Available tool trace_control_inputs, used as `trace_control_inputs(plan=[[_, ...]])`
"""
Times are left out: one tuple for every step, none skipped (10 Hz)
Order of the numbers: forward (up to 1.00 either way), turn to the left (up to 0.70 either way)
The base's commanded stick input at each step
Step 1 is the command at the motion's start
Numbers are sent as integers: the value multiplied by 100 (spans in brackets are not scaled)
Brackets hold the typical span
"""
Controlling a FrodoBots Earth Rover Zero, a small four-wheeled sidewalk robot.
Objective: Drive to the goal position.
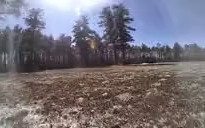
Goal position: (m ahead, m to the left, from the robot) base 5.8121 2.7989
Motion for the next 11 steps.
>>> trace_control_inputs(plan=[[50,0],[50,0],[50,0],[50,0],[50,0],[50,0],[50,0],[50,0],[50,0],[50,0],[50,0]])
